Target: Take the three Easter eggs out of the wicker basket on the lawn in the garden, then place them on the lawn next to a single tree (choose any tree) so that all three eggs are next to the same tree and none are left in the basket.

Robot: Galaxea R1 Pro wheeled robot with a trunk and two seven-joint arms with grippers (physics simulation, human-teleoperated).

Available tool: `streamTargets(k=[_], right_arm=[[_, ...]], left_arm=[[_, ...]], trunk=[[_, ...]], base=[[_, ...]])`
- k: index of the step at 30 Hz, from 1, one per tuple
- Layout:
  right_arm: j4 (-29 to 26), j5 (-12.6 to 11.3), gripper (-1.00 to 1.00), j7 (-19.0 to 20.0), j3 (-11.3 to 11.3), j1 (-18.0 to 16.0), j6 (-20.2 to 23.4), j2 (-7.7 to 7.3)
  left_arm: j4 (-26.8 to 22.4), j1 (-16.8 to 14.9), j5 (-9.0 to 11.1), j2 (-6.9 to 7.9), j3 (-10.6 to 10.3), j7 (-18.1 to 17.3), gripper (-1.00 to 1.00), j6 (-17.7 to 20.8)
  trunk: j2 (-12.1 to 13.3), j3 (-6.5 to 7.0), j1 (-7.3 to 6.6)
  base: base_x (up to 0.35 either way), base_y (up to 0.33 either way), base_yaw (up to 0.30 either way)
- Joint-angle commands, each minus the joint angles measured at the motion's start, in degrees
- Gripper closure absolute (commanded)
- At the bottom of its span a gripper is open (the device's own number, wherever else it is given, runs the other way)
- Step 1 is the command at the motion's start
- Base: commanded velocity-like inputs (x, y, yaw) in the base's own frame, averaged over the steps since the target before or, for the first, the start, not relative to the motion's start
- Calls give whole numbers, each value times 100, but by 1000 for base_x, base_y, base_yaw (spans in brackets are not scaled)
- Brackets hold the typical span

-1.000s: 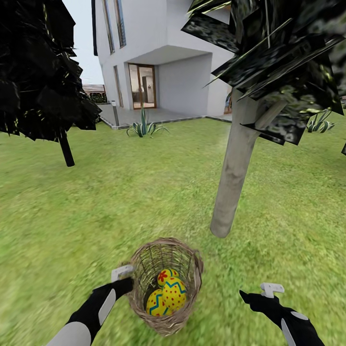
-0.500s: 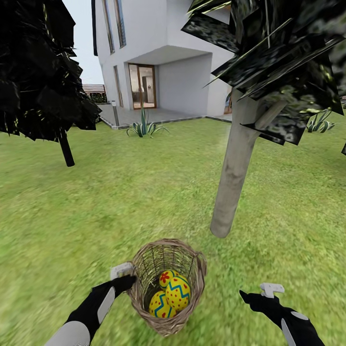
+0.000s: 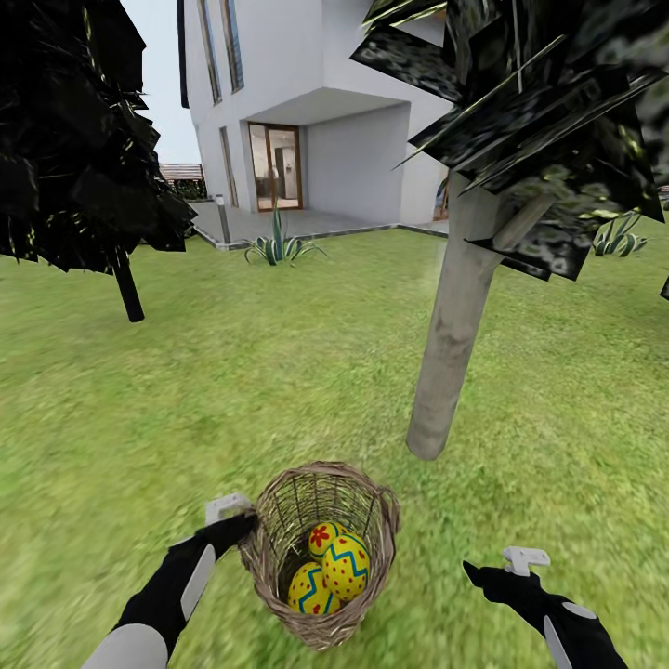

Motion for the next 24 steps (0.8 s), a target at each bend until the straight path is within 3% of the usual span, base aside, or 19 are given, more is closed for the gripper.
streamTargets(k=[1, 6, 12, 18, 24], right_arm=[[-8, 26, -100, 40, -15, -3, 31, 3], [-8, 26, -100, 40, -14, -3, 31, 3], [-8, 26, -100, 40, -13, -3, 31, 3], [-8, 25, -100, 40, -18, -3, 29, 3], [-52, 34, -100, 32, -19, -3, 37, -2]], left_arm=[[-417, 172, 60, -5, 22, 1, -100, 102], [-1833, 649, 64, -6, 22, -5, -100, 1090], [-3176, 1095, 185, 3, 22, 6, -100, 1504], [-3681, 1195, 215, 13, 22, 3, -100, 2132], [-4047, 1200, 209, 7, 3, 9, -100, 2319]], trunk=[[-2, -5, -1], [-2, -5, -1], [-2, -5, -1], [-2, -5, -1], [-2, -5, -1]], base=[[0, 0, 0], [0, 0, 0], [0, 0, 0], [0, 0, 0], [0, 0, 0]])
